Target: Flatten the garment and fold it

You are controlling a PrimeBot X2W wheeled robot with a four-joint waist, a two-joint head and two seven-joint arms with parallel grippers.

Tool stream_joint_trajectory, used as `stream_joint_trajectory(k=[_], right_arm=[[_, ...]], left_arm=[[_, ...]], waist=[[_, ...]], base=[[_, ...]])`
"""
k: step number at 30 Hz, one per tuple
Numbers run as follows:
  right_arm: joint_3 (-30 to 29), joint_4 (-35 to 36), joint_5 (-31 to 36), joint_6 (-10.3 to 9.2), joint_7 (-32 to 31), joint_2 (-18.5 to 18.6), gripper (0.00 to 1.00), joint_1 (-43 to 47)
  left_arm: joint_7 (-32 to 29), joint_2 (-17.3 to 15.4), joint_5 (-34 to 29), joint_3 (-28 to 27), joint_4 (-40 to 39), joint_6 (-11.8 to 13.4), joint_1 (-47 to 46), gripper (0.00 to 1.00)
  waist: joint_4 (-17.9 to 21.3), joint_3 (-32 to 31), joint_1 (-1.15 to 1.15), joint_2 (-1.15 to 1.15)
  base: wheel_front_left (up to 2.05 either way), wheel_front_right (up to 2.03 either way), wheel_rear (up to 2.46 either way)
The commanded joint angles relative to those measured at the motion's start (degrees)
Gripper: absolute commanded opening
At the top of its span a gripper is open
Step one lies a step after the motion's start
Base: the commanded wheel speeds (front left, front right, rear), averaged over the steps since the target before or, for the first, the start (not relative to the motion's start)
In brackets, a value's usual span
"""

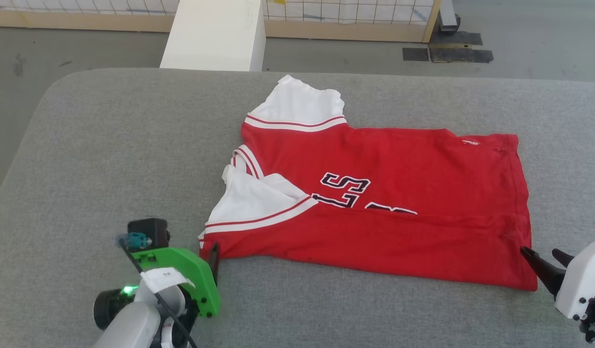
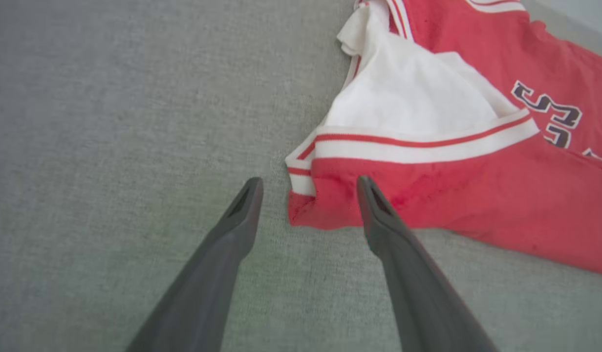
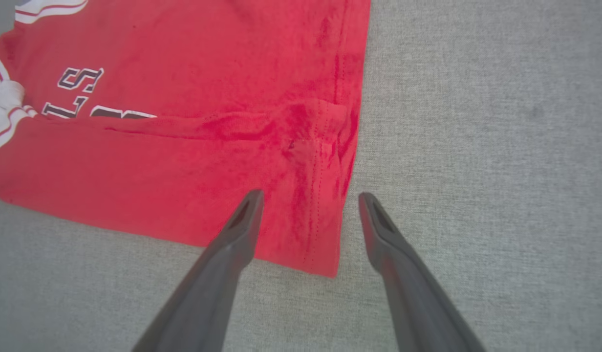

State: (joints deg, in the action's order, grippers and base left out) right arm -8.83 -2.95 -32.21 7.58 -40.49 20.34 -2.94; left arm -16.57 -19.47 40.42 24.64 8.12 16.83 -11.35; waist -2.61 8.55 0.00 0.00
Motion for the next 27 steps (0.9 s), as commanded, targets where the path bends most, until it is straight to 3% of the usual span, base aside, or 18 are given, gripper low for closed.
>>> stream_joint_trajectory(k=[1, 6, 16, 17, 18, 27], right_arm=[[-0.33, 0.97, 0.46, -0.09, -0.48, -0.69, 1.0, 0.6], [-0.99, 3.47, 0.91, -0.09, -1.84, -2.16, 1.0, 0.96], [-0.86, 6.19, 2.04, -0.09, -4.15, -1.88, 1.0, 1.29], [-0.84, 6.52, 2.25, -0.09, -4.54, -1.75, 1.0, 1.52], [-0.89, 6.99, 2.44, -0.09, -5.07, -1.67, 1.0, 1.86], [-0.52, 11.49, 7.93, -0.09, -8.93, -1.06, 1.0, 5.01]], left_arm=[[-2.18, -1.16, 0.26, 0.5, -1.02, 0.71, 0.59, 1.0], [-6.47, -2.66, -0.49, 1.63, -2.0, 1.93, -0.86, 1.0], [-9.3, -1.63, 0.23, 3.16, 4.69, 0.64, -4.34, 1.0], [-9.18, -1.41, 0.52, 3.09, 4.98, 0.52, -4.23, 0.32], [-9.09, -1.22, 0.9, 2.99, 5.27, 0.38, -3.98, 0.0], [-5.57, -0.78, 2.87, 0.56, 1.84, 0.78, -0.93, 0.0]], waist=[[0.39, 0.11, 0.0, 0.0], [1.22, 1.28, 0.0, 0.0], [3.23, 3.13, 0.0, 0.0], [3.31, 3.19, 0.0, 0.0], [3.39, 3.26, 0.0, 0.0], [2.9, 3.41, 0.0, 0.0]], base=[[0.0, 0.0, 0.0], [0.0, 0.0, 0.0], [0.0, 0.0, 0.0], [0.0, 0.0, 0.0], [0.0, 0.0, 0.0], [0.0, 0.0, 0.0]])
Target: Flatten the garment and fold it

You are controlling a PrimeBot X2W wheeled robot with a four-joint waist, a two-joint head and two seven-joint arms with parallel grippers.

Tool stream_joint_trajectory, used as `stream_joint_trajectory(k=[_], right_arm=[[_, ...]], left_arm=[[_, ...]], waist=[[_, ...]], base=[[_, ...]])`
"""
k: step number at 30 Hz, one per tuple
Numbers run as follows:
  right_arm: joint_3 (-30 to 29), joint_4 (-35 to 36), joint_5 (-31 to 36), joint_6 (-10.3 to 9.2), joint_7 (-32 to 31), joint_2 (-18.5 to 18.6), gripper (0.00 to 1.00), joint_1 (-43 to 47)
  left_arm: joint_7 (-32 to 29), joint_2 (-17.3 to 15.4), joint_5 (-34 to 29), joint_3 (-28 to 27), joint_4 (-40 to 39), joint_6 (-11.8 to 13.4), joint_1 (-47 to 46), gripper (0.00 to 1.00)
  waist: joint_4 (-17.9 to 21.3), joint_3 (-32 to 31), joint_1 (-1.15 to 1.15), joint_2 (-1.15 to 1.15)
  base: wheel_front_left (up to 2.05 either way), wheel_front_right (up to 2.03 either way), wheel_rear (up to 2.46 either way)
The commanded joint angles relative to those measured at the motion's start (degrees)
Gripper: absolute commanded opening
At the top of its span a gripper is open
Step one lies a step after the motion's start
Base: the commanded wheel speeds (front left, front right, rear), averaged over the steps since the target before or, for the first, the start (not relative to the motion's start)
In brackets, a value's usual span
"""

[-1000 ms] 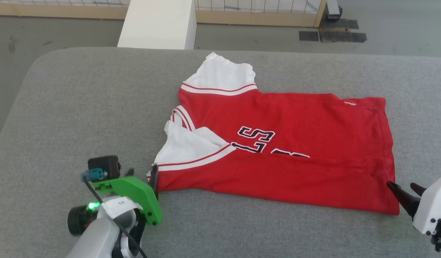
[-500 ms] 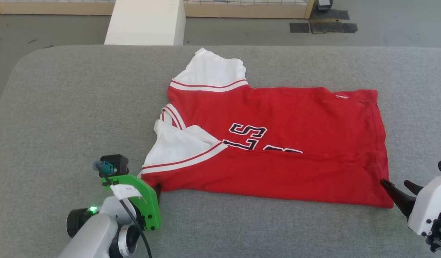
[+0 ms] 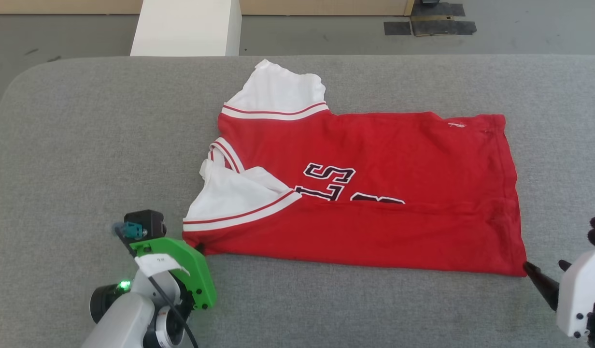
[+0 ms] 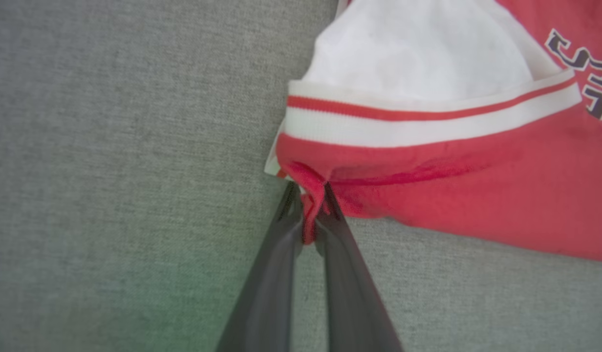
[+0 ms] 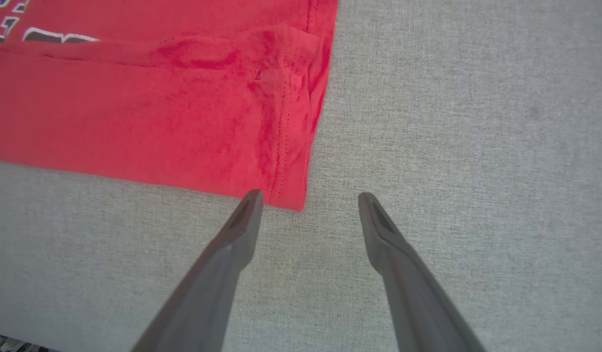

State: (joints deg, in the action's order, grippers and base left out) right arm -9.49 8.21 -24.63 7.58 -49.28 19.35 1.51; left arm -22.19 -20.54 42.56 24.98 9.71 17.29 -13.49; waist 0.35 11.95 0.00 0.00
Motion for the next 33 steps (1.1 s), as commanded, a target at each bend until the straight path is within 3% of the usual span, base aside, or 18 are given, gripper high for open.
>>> stream_joint_trajectory(k=[1, 13, 20, 21, 22, 33], right_arm=[[0.69, 0.39, 1.31, -0.09, -0.51, -0.15, 1.0, 0.56], [5.27, -8.31, 8.97, -0.09, 1.84, -1.81, 1.0, -4.65], [8.14, -13.28, 8.4, -0.09, 3.2, -1.19, 1.0, -5.41], [8.34, -13.61, 7.95, -0.09, 3.54, -1.14, 0.18, -5.63], [8.44, -13.74, 7.61, -0.09, 3.97, -1.06, 0.0, -5.83], [5.26, -10.89, 2.83, -0.09, 6.88, 0.55, 0.0, -6.08]], left_arm=[[0.69, 0.19, 0.64, -0.04, -0.7, 0.59, 1.69, 0.0], [2.01, -0.09, -1.02, 0.28, -7.37, 2.87, 2.74, 0.0], [2.49, 0.48, -0.98, 0.6, -7.73, 3.15, 2.99, 0.0], [2.64, 0.54, -0.9, 0.57, -7.68, 3.15, 3.1, 0.0], [2.77, 0.59, -0.81, 0.52, -7.64, 3.12, 3.2, 0.0], [6.32, 0.38, 1.17, -2.45, -10.07, 2.75, 5.67, 0.0]], waist=[[-0.13, 0.04, 0.0, 0.0], [-2.61, 2.0, 0.0, 0.0], [-3.12, 2.69, 0.0, 0.0], [-3.07, 2.7, 0.0, 0.0], [-3.04, 2.68, 0.0, 0.0], [-2.62, -0.7, 0.0, 0.0]], base=[[0.0, 0.0, 0.0], [0.0, 0.0, 0.0], [0.0, 0.0, 0.0], [0.0, 0.0, 0.0], [0.0, 0.0, 0.0], [0.0, 0.0, 0.0]])
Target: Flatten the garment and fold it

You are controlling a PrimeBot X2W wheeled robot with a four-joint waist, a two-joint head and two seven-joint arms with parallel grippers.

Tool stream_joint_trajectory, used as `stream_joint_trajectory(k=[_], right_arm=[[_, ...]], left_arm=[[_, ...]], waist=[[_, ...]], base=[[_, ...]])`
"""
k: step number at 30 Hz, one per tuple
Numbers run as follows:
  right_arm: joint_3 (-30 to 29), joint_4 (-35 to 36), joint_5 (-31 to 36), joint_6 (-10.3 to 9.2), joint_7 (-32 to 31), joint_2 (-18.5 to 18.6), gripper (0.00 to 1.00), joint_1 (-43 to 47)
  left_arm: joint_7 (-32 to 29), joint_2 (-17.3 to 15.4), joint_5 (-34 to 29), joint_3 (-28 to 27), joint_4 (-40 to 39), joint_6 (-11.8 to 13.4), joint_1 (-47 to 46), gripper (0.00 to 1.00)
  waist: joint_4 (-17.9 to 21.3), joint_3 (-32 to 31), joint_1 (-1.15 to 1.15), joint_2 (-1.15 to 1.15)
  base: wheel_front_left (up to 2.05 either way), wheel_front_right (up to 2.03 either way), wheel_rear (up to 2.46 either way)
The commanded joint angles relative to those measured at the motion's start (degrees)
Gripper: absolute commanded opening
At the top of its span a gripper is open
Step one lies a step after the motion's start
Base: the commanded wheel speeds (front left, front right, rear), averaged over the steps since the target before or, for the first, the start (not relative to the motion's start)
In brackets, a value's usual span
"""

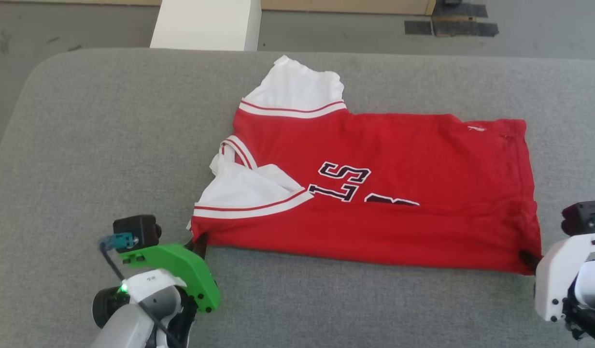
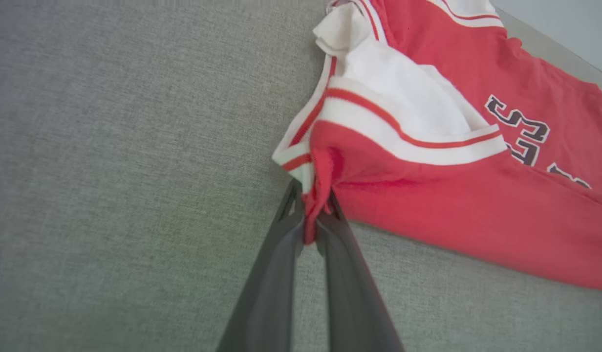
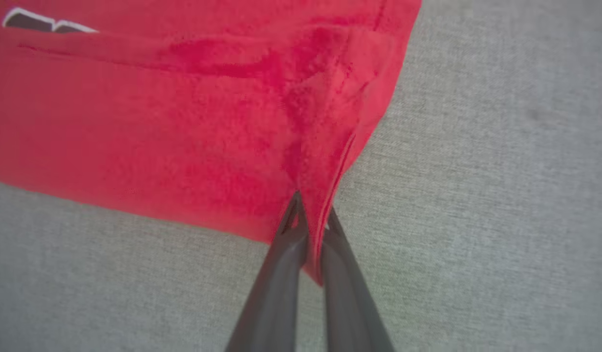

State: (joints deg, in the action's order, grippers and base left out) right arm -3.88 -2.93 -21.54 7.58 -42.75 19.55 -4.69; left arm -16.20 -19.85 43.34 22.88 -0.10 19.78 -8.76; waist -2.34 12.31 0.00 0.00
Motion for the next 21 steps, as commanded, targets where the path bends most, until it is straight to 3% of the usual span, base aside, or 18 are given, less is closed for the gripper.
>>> stream_joint_trajectory(k=[1, 7, 12, 18, 19, 20, 21], right_arm=[[-0.86, 0.63, -0.41, -0.09, 0.37, 0.48, 0.0, 0.4], [-5.47, 5.59, -1.63, -0.09, -3.79, 0.18, 0.0, 6.32], [-7.67, 4.58, -1.58, -0.09, -6.97, -1.03, 0.0, 10.11], [-8.44, -0.53, -0.51, -0.09, -5.99, -3.13, 0.0, 11.06], [-8.45, -1.26, -0.04, -0.09, -5.26, -3.33, 0.08, 10.86], [-8.32, -1.8, 0.14, -0.09, -4.93, -3.44, 0.48, 10.77], [-8.16, -2.25, 0.09, -0.09, -4.42, -3.44, 1.0, 10.56]], left_arm=[[0.42, -0.44, 0.6, -0.66, -0.86, 0.45, 1.43, 0.0], [-1.4, -3.04, 2.23, -2.24, -8.16, 3.19, 9.07, 0.0], [-3.11, -2.6, 4.0, -1.74, -9.35, 5.07, 14.36, 0.0], [-4.72, -1.42, 6.46, -0.6, -3.64, 3.19, 14.85, 0.0], [-4.95, -1.32, 6.64, -0.5, -2.6, 2.91, 14.37, 0.1], [-4.96, -1.15, 6.91, -0.66, -2.11, 2.7, 13.93, 0.47], [-5.08, -1.22, 7.11, -0.88, -1.61, 2.54, 13.48, 1.0]], waist=[[0.07, -1.58, 0.0, 0.0], [0.26, -4.92, 0.0, 0.0], [0.44, -5.24, 0.0, 0.0], [0.04, -5.09, 0.0, 0.0], [0.03, -5.18, 0.0, 0.0], [0.01, -5.25, 0.0, 0.0], [0.04, -5.37, 0.0, 0.0]], base=[[0.0, 0.0, 0.0], [0.0, 0.0, 0.0], [0.0, 0.0, 0.0], [0.0, 0.0, 0.0], [0.0, 0.0, 0.0], [0.0, 0.0, 0.0], [0.0, 0.0, 0.0]])
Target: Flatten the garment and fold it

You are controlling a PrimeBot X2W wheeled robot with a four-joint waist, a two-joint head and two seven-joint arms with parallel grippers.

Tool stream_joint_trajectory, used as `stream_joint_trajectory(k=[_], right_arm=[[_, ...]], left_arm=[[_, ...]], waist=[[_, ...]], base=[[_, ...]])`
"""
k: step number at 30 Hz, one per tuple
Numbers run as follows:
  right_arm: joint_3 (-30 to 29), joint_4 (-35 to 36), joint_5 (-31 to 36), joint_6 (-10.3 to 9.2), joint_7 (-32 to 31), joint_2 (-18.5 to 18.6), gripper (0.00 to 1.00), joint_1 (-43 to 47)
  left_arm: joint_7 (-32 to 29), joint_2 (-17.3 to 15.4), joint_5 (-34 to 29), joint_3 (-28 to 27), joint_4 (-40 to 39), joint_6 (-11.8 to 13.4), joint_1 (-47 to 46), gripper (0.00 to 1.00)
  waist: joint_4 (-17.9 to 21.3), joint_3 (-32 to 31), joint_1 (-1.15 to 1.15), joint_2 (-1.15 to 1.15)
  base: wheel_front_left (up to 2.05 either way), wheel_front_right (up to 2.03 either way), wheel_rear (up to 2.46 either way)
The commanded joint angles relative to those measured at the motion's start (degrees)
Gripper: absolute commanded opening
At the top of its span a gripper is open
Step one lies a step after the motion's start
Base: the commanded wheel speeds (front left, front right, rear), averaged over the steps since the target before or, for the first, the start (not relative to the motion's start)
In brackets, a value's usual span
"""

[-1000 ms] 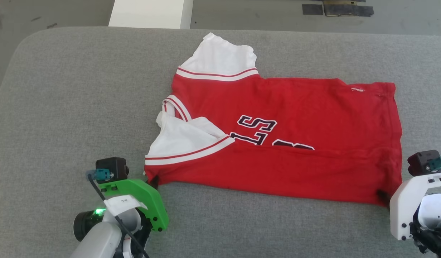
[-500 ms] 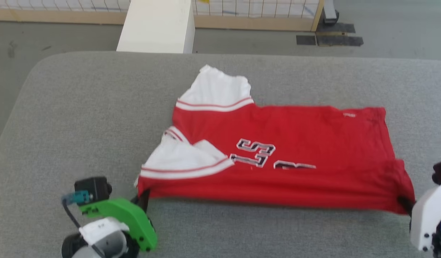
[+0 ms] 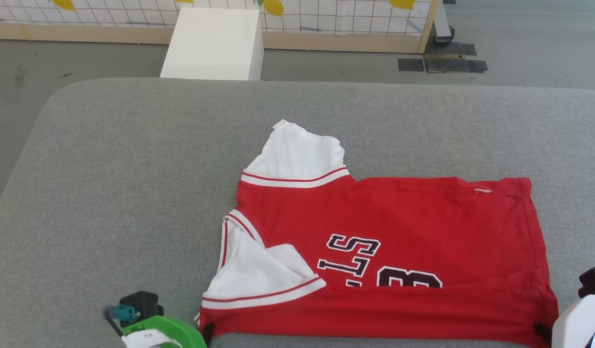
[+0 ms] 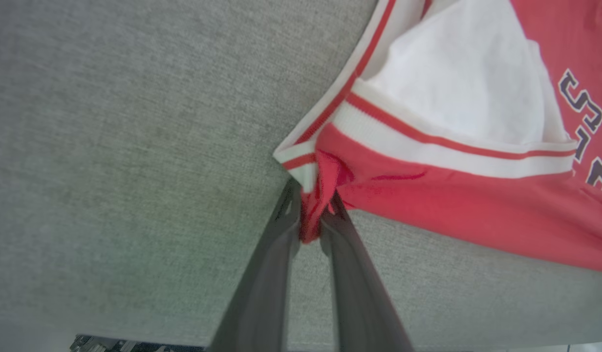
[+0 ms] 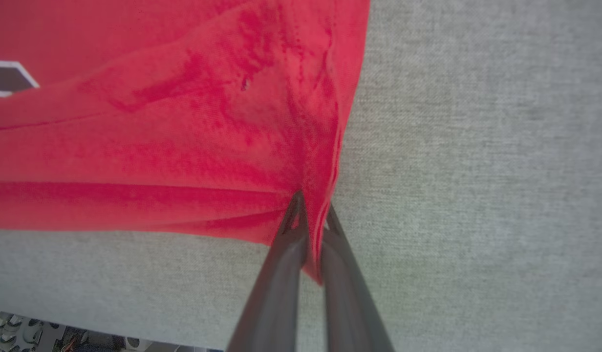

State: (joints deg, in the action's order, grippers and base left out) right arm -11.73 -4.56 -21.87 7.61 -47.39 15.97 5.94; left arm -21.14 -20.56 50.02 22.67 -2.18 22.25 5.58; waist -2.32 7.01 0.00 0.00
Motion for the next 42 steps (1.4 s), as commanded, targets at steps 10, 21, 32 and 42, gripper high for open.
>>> stream_joint_trajectory(k=[10, 21, 32, 42], right_arm=[[-4.01, 7.06, -1.83, -0.12, 1.22, 2.29, 1.0, -2.13], [-5.52, 9.01, 1.13, -0.12, 15.67, 1.88, 1.0, -13.95], [-2.36, 2.31, 1.06, -0.12, 19.98, 4.13, 1.0, -20.11], [0.7, 2.08, -1.01, -0.12, 20.48, 6.38, 1.0, -24.68]], left_arm=[[0.4, -6.39, -2.74, -4.74, -8.81, 2.52, -3.66, 1.0], [18.18, -2.6, -9.96, -5.3, -7.23, -4.46, -16.71, 1.0], [28.62, 5.73, -15.53, 1.69, 13.6, -11.96, -33.28, 1.0], [17.97, 10.91, -17.35, 6.4, 34.52, -15.25, -56.28, 1.0]], waist=[[1.08, -1.74, 0.0, 0.0], [1.67, -0.06, 0.0, 0.0], [-0.5, 8.22, 0.0, 0.0], [0.2, 16.8, 0.0, 0.0]], base=[[0.0, 0.0, 0.0], [0.0, 0.0, 0.0], [0.0, 0.0, 0.0], [0.0, 0.0, 0.0]])
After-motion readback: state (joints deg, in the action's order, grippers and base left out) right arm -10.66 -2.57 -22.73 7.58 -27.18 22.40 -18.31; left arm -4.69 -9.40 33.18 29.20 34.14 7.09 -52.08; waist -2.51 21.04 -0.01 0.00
